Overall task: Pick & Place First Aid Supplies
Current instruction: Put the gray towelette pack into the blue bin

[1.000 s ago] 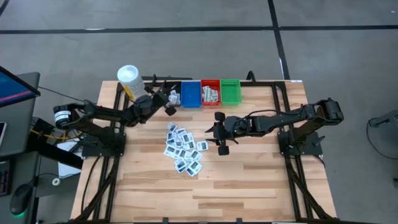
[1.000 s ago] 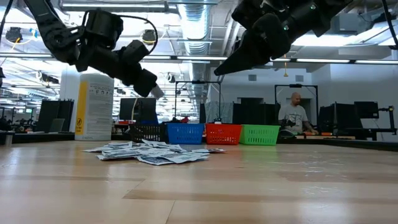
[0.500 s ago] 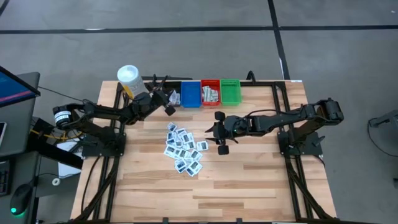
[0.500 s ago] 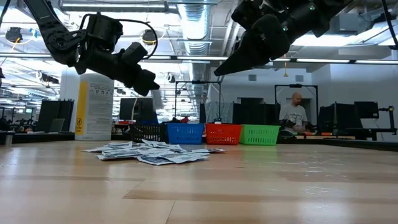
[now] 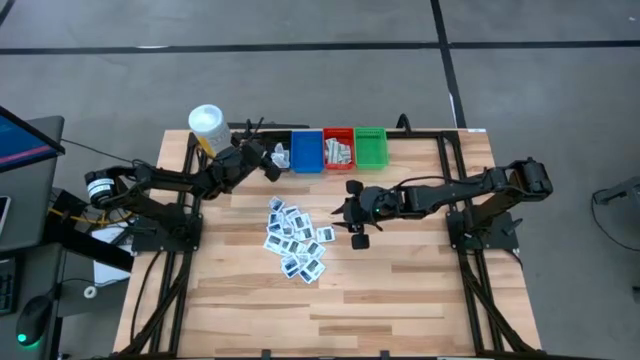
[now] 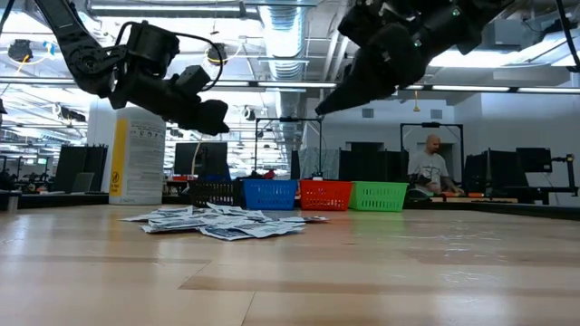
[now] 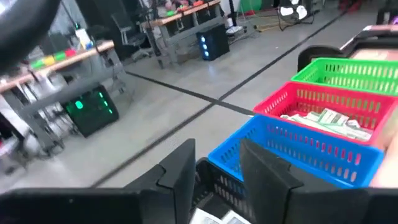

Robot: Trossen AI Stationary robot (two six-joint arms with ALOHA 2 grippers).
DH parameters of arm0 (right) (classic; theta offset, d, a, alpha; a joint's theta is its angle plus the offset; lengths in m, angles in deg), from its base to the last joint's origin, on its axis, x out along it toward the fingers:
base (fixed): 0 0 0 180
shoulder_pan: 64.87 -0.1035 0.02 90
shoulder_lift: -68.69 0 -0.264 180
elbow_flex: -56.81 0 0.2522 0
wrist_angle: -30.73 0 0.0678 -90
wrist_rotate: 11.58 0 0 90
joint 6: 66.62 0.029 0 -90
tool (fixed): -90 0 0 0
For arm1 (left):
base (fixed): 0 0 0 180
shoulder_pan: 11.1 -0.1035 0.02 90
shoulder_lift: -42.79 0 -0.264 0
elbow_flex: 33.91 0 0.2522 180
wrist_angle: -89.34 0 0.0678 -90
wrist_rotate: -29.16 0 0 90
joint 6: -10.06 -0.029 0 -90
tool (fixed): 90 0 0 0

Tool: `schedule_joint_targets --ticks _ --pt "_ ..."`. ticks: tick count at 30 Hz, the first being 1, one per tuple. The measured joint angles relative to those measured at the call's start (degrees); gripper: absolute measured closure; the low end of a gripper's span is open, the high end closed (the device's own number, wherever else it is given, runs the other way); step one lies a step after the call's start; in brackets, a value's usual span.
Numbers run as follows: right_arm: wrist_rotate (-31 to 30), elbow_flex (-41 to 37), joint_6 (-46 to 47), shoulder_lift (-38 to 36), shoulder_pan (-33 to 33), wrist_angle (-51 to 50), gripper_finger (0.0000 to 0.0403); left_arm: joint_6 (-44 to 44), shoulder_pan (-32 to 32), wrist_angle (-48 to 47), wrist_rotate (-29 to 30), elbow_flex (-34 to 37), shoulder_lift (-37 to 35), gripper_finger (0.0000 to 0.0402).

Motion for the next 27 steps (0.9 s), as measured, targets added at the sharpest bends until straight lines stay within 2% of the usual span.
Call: schedule_joint_targets --ticks 2,7,10,15,27 --pt "0.3 0.0 -0.1 0.2 -0.3 -1.9 0.0279 2.3 0.6 -1.1 -2.1 0.0 0.0 0.0277" --pt "2.7 -0.1 -0.9 6.1 -1.5 -0.8 0.0280 4.5 3.3 -1.9 -16.8 0.6 0.0 0.0280" --pt "2.9 -0.1 -1.9 11.5 -1.9 1.8 0.0280 5.9 5.8 -1.7 -22.4 0.9 0.0 0.0280" --pt "2.8 0.0 -3.3 17.3 -2.3 8.8 0.0280 6.2 11.1 -1.5 -23.9 2.0 0.0 0.0280" --pt "2.9 0.1 -5.8 22.0 -0.6 8.6 0.0280 7.1 21.0 0.1 -23.9 2.8 0.0 0.0280"
